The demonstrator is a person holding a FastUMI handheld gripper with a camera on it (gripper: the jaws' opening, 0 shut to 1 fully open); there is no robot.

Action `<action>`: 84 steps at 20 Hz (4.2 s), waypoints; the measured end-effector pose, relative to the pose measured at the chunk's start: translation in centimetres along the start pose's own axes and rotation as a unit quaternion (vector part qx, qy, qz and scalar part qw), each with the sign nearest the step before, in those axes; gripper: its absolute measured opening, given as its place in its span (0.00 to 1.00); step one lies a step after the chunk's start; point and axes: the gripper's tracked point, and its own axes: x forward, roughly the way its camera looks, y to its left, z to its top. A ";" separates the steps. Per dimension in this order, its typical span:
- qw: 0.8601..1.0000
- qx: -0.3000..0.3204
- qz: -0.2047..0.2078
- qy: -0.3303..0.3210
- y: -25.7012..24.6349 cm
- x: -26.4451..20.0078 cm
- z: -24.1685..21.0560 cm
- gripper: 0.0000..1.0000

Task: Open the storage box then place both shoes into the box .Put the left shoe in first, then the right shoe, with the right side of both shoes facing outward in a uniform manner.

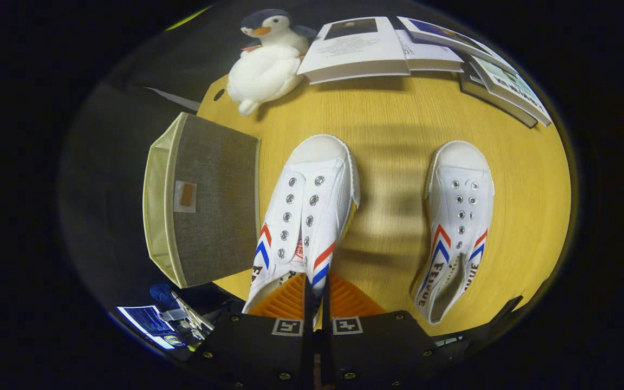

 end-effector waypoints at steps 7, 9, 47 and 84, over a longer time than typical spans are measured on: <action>0.998 -0.046 0.028 -0.028 1.5 -1.5 0.8 0.05; 0.997 -0.061 0.042 -0.035 2.3 -1.8 1.1 0.05; 0.976 -0.207 0.022 -0.062 4.1 -2.3 5.8 0.96; 0.990 0.042 -0.127 -0.040 -32.8 -3.1 -3.5 0.96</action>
